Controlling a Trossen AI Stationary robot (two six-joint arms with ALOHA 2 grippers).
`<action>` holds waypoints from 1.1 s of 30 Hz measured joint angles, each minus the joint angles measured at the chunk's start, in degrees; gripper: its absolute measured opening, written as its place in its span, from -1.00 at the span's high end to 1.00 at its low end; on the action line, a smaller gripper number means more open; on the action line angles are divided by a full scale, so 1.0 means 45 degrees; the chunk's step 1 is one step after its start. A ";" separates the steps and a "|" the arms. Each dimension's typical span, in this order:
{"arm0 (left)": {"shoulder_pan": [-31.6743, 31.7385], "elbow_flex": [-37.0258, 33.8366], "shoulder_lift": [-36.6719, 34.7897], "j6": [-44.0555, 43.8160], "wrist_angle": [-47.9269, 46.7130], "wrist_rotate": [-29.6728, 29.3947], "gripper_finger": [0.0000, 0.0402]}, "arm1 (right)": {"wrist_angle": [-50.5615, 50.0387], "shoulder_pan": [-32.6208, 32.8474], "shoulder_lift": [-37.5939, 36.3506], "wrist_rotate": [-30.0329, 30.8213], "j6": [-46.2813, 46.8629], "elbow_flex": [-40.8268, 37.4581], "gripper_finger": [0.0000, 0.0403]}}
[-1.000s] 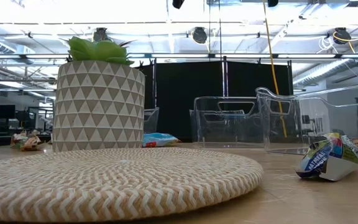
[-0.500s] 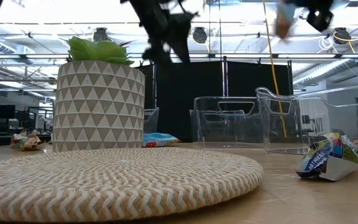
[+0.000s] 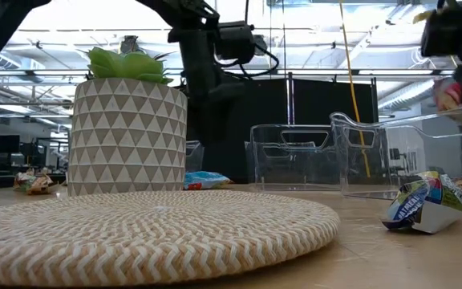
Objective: Pick and place Granola Bars by type
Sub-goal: Put the red granola bar into the bottom right transparent bin
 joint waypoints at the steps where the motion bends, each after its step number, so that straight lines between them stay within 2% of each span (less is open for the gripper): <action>1: 0.0027 -0.0082 -0.0041 -0.0012 -0.0033 -0.0300 -0.23 | 0.0180 0.0054 0.0000 -0.0381 0.0131 -0.0185 0.95; 4: 0.0277 -0.0337 -0.0017 -0.0012 -0.0059 -0.0481 -0.22 | 0.1523 0.0090 -0.0011 -0.1679 0.0858 -0.0748 0.71; 8: 0.0477 -0.0649 -0.0028 -0.0199 0.0384 -0.0438 -0.24 | 0.2924 0.0084 -0.0020 -0.2632 0.1282 -0.1351 0.29; 11: 0.0503 -0.0863 -0.0018 -0.0259 0.0599 -0.0289 -0.28 | 0.3010 0.0085 -0.0024 -0.2697 0.1749 -0.1481 0.06; 13: 0.0508 -0.0956 -0.0017 -0.0366 0.0834 -0.0036 -0.30 | 0.3016 0.0080 -0.0024 -0.2690 0.1759 -0.1483 -0.01; 20: 0.0457 -0.1061 -0.0022 -0.0661 0.1170 0.0013 -0.30 | 0.3015 0.0080 -0.0076 -0.2755 0.1788 -0.1483 0.00; 28: 0.0388 -0.2446 -0.0022 -0.0967 0.2935 0.0591 -0.25 | 0.3265 0.0080 -0.0393 -0.3030 0.1829 -0.1483 0.11; 33: 0.0380 -0.3072 -0.0108 -0.1150 0.3319 -0.0109 -0.24 | 0.3599 0.0080 -0.0505 -0.3010 0.1796 -0.1483 0.15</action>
